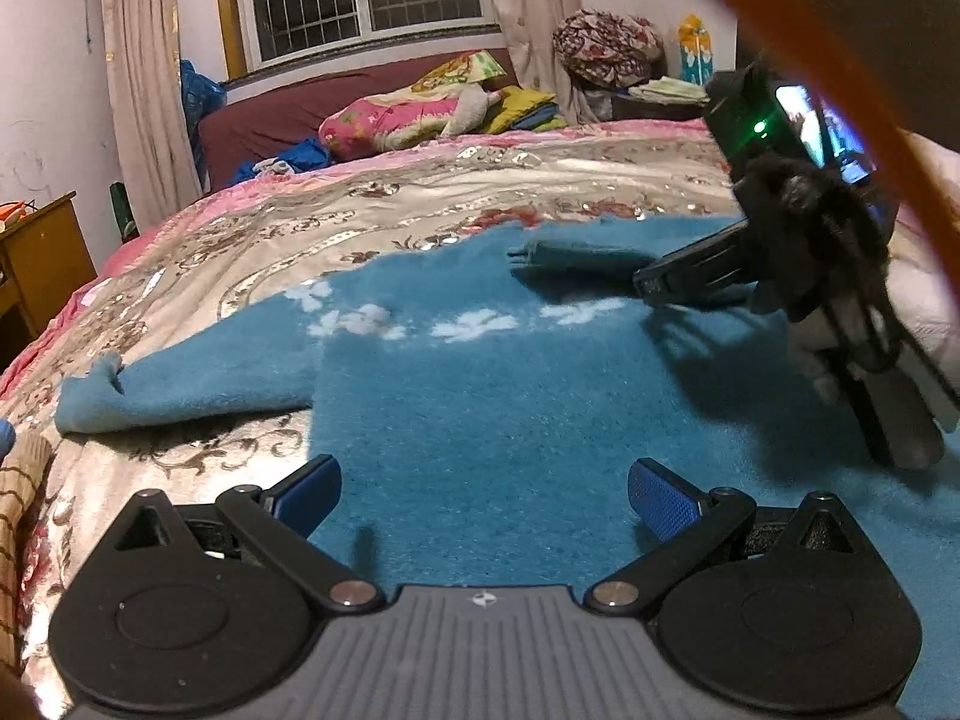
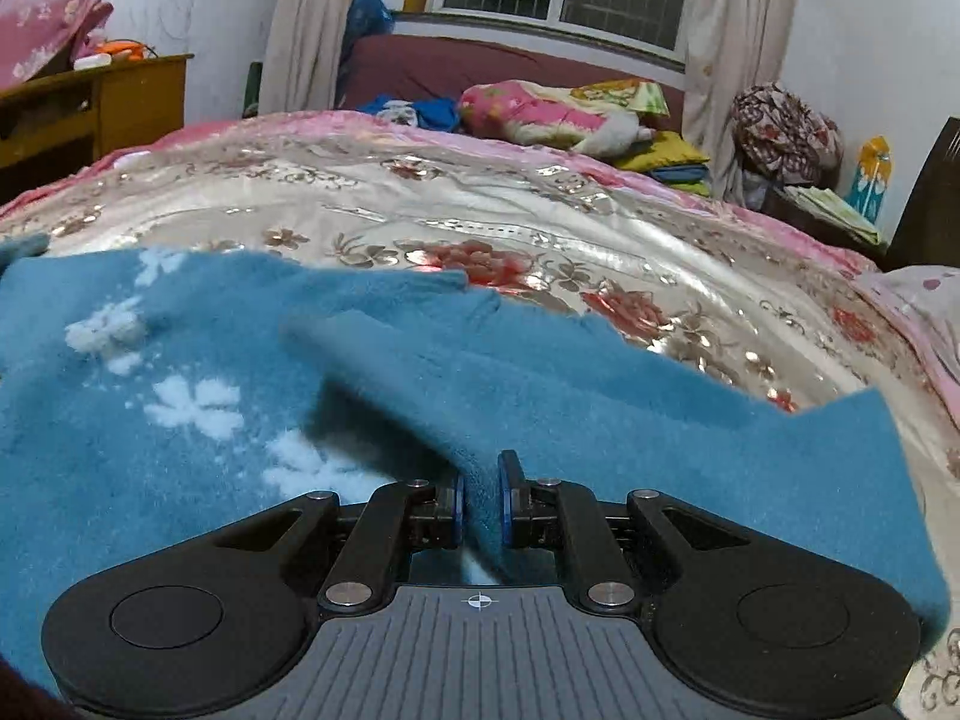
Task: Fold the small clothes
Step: 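Fold the held sleeve across the sweater body with the right gripper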
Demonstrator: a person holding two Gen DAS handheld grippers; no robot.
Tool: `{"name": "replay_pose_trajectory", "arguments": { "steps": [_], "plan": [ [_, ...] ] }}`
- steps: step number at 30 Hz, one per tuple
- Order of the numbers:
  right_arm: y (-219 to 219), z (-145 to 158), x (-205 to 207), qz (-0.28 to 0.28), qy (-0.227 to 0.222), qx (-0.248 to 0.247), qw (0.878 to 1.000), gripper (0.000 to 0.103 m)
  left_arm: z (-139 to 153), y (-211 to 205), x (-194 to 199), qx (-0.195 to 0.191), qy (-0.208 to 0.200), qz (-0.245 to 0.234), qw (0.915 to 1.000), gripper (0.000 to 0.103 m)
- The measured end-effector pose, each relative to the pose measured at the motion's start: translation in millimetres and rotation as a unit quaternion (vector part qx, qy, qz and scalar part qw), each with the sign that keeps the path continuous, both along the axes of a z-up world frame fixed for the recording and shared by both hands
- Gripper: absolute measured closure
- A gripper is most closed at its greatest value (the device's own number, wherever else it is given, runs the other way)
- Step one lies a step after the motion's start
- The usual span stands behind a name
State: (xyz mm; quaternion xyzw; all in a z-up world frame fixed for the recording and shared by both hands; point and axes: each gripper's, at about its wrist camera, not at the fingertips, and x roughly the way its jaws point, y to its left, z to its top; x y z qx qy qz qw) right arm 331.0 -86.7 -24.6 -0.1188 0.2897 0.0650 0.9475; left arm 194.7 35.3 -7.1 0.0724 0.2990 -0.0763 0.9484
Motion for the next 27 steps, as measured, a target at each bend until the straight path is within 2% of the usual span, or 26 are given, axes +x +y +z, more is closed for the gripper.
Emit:
{"name": "replay_pose_trajectory", "arguments": {
  "steps": [5,12,27],
  "plan": [
    [13,7,1,0.011,-0.007,0.013,1.0,0.092,7,10,-3,-0.014,-0.008,0.009,0.9998,0.0],
    [52,0,11,0.035,-0.008,-0.005,0.999,0.092,9,28,-3,-0.029,-0.006,0.032,0.9991,0.0],
    [70,1,19,0.03,-0.009,0.01,0.999,0.091,5,33,-2,-0.031,0.002,0.036,0.9989,0.0]
  ]
}}
